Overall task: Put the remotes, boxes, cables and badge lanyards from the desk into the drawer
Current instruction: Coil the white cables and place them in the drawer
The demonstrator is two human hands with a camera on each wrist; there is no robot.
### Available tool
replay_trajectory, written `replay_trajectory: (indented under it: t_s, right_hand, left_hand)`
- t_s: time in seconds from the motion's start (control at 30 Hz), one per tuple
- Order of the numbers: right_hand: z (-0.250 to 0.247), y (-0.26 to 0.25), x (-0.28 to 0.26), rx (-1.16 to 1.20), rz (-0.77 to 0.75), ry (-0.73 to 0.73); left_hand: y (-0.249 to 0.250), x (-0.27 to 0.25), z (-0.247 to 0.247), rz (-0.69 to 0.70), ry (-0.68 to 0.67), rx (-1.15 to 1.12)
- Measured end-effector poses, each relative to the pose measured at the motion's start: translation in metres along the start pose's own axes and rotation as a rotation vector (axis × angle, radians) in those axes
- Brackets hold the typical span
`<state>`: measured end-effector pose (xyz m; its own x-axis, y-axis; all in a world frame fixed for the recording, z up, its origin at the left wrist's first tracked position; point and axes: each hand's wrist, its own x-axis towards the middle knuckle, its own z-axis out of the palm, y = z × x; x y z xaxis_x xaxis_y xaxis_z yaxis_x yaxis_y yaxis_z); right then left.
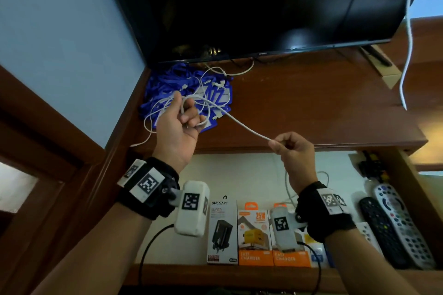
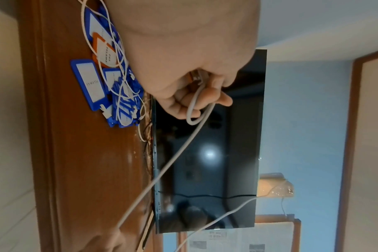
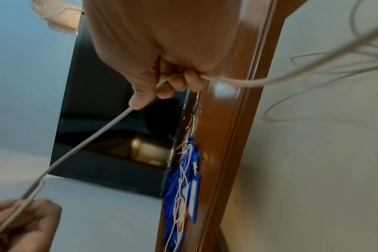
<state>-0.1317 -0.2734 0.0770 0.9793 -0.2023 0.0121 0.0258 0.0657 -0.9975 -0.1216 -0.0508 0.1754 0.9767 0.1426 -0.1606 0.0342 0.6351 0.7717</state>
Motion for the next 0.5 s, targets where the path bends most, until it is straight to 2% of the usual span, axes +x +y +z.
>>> replay_trajectory:
  t_s: [0.1,0.17,0.27,0.4,0.5]
  right_hand:
    - [0.009,0.003,-0.004,-0.153,-0.030,0.036]
    - [0.018,0.004,-0.009,-0.296,-0.069,-0.001]
    - [0.028,-0.004,-0.017,-0.435,-0.198,-0.126]
    - [0.032,-0.025,-0.018,-0.576,-0.370,-0.369]
    - [0.030,-0.042,-0.015,-0.557,-0.456,-0.429]
  left_hand:
    - [-0.003,-0.003,0.011,0.075,0.041,0.061]
    - [-0.004,-0.004,0.017,0.131,0.073,0.137]
    - [-0.004,-0.003,0.022,0.219,0.063,0.317]
    - [-0.004,0.000,0.019,0.273,-0.039,0.686]
    - [-0.011,-0.002,0.016,0.266,-0.098,0.863]
